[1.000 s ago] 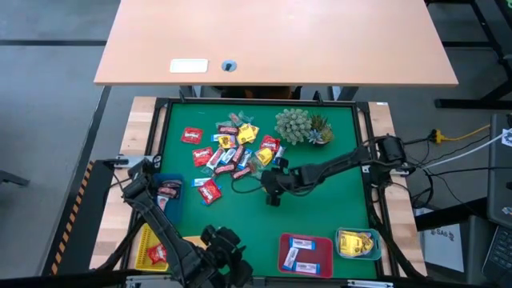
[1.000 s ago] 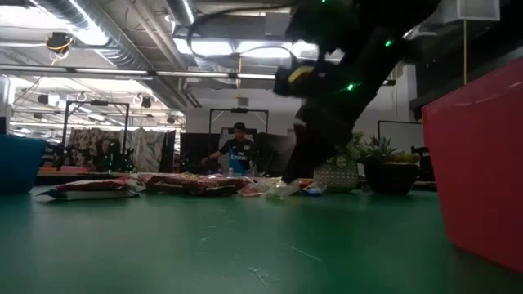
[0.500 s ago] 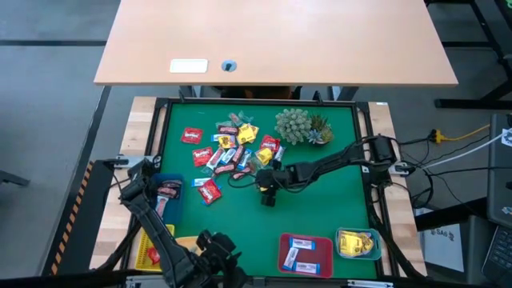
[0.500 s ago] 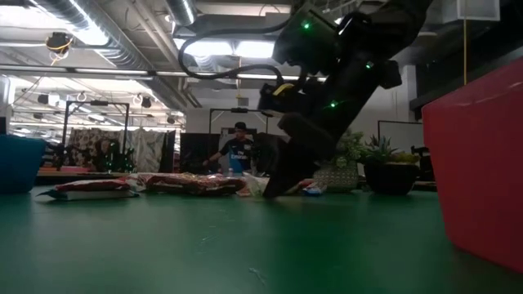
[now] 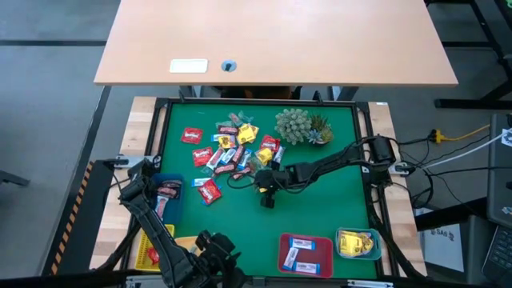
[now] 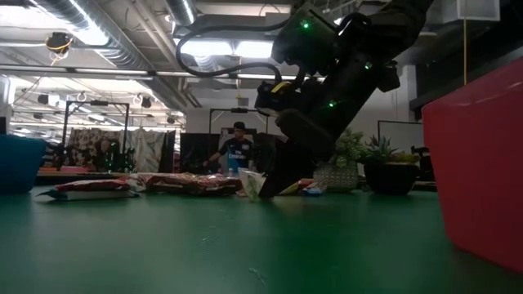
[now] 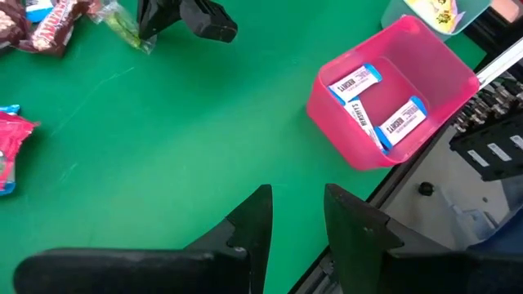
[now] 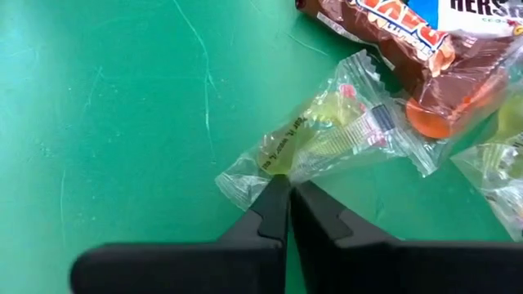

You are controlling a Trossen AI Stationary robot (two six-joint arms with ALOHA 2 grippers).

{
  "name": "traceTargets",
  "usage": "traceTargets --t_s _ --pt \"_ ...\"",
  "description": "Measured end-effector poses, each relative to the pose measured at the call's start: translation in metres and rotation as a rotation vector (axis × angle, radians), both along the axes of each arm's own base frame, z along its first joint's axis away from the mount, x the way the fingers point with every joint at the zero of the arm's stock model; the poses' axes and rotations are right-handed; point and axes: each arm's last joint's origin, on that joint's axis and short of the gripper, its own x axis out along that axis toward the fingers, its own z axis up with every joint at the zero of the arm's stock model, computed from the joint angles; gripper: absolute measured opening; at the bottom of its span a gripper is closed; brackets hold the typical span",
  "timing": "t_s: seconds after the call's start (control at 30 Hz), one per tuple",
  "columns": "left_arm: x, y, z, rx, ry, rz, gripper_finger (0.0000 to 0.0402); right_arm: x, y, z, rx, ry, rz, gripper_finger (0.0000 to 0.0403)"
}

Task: Sort candy
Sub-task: Put the transparent candy into the orange bin

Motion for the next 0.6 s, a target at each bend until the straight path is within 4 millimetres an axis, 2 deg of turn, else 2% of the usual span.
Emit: traceTargets --t_s 0.13,0.37,0.6 --pt "-0.001 0.002 0.0 0.017 0.015 0.0 0.0099 0.0 0.0 0.0 0.004 -0.004 0.004 0.0004" --pt "-0.004 0.006 -0.001 0.062 0.055 0.003 0.0099 0.005 0.008 0.008 0.109 -0.034 0.09 0.0002" --pt "-0.011 0.012 0.001 0.078 0.143 -0.007 0.0099 0.02 0.043 0.039 0.204 -0.131 0.235 0.0001"
